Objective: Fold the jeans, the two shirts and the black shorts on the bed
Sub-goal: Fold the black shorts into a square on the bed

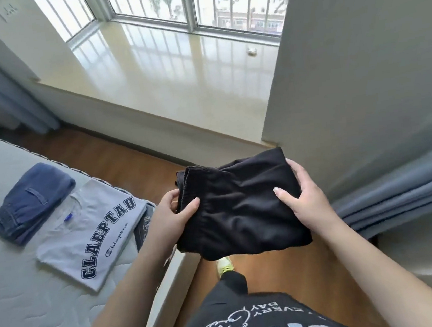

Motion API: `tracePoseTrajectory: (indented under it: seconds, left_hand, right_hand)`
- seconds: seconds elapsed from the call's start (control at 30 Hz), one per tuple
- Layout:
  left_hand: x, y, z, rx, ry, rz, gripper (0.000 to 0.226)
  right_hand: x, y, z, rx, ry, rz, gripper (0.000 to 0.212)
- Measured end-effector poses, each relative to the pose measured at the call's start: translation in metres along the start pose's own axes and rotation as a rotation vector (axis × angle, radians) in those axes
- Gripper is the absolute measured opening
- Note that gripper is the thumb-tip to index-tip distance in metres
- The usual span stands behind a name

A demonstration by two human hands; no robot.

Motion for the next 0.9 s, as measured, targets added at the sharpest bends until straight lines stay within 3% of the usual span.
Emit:
tracePoseTrajectory:
  seconds: [0.27,0.47,0.9]
  left_hand:
    - [0.083,-0.067,-0.029,0.048,-0.055,-0.067,0.064]
    - [0.145,-0.086,-0.063,0.059,-0.062,-0.108,0.054]
    - [0.25,-0.13,-0.097,-0.084,-0.17,-0.38,0.066]
  right_hand:
    - [0.125,0.021,0.053,-0.05,-0.016,0.102,0.066]
    - [0.204,0.013,0.07,-0.064,-0.006,0.139,0.066]
    - [0.411,0.03,0.125,-0.163,-0.098,0.379,0.061]
Point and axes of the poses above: each hand's wrist, its own x-axis towards the middle knuckle, its own y-axis out of the palm, z = x × y, the point moved 8 cm from there along x, towards the middle knuckle, and after that the axes turned 12 degrees about z, right-handed, at the moved point
